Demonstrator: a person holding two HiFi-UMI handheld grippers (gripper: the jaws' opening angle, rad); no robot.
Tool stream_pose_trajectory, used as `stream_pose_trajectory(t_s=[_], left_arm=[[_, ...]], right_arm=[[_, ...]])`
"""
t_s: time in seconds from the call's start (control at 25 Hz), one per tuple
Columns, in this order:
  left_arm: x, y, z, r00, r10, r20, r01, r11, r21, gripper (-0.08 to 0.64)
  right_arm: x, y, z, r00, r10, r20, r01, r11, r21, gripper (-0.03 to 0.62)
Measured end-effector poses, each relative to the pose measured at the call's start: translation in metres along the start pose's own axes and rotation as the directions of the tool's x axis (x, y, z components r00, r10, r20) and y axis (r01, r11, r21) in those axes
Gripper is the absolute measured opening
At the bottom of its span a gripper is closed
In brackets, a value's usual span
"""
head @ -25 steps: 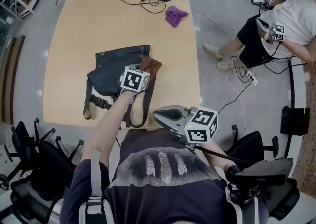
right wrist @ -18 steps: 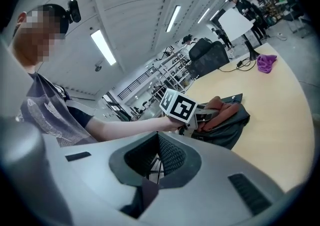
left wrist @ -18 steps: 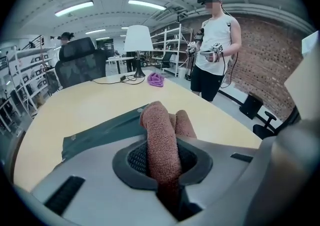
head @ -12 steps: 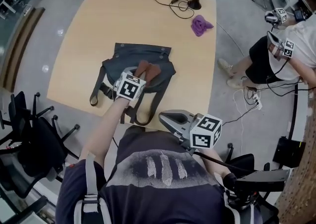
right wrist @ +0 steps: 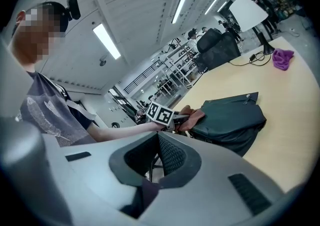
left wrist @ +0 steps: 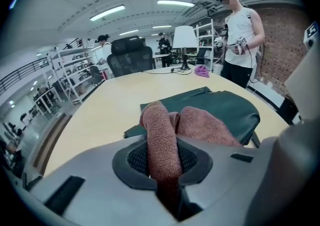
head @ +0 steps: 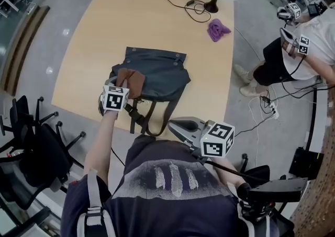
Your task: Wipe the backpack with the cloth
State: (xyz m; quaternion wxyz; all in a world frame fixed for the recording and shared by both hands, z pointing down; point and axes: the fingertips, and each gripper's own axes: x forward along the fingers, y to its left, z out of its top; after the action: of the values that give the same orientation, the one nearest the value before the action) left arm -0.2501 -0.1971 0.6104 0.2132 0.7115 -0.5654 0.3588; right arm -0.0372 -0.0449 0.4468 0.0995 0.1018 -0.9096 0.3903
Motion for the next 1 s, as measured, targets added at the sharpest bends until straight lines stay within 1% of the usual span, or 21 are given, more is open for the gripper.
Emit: stream_pose_trajectory(t_s=[0.08,0.16,0.2,0.24,0.32,0.36,0.44,0.56,0.64,0.8,0.92,1.0], left_arm=[[-0.009,0.039,-0.012,0.996,0.091,-0.025,-0.093,0.993,-0.070,0.057],[-0.015,0.075,-0.022,0.984,0.174,-0.042,-0.178,0.974,-0.137,0.057],[-0.015,0.088,-0.024,0.978,0.202,-0.047,-0.207,0.966,-0.155,0.057],[-0.013,0.097,-0.024,0.974,0.220,-0.052,-0.226,0.961,-0.162,0.057],[-0.005,0.103,-0.018,0.970,0.234,-0.061,-0.240,0.961,-0.139,0.057],[0.002,0.102,-0.013,0.971,0.229,-0.063,-0.235,0.965,-0.116,0.057],[0.018,0.089,0.002,0.979,0.193,-0.067,-0.197,0.978,-0.070,0.057],[0.043,0.058,0.023,0.989,0.128,-0.081,-0.128,0.992,-0.003,0.057],[0.057,0.034,0.039,0.993,0.085,-0.077,-0.081,0.995,0.059,0.057],[0.073,-0.008,0.060,0.996,0.021,-0.084,-0.008,0.987,0.158,0.057],[0.080,-0.039,0.070,0.995,-0.037,-0.096,0.056,0.976,0.210,0.057],[0.085,-0.064,0.075,0.991,-0.081,-0.109,0.106,0.964,0.243,0.057]], right_arm=[[0.004,-0.001,0.001,1.000,-0.001,-0.003,0.001,1.000,-0.002,0.002],[0.007,-0.002,0.003,1.000,-0.004,-0.004,0.004,1.000,-0.001,0.002],[0.008,-0.002,0.003,1.000,-0.007,-0.004,0.007,1.000,0.000,0.002],[0.009,-0.003,0.004,1.000,-0.010,-0.003,0.010,1.000,0.000,0.002],[0.011,-0.003,0.006,1.000,-0.021,0.000,0.021,1.000,-0.002,0.002],[0.012,-0.004,0.006,1.000,-0.028,0.001,0.028,1.000,-0.005,0.002],[0.012,-0.005,0.008,0.999,-0.043,0.003,0.043,0.999,-0.012,0.002],[0.007,-0.007,0.011,0.997,-0.074,0.021,0.075,0.997,-0.020,0.002],[0.000,-0.009,0.013,0.993,-0.109,0.054,0.110,0.994,-0.014,0.002],[-0.020,-0.014,0.012,0.978,-0.177,0.115,0.175,0.984,0.023,0.002],[-0.033,-0.019,0.013,0.967,-0.203,0.151,0.198,0.979,0.046,0.002],[-0.040,-0.021,0.012,0.964,-0.208,0.166,0.202,0.978,0.052,0.002]])
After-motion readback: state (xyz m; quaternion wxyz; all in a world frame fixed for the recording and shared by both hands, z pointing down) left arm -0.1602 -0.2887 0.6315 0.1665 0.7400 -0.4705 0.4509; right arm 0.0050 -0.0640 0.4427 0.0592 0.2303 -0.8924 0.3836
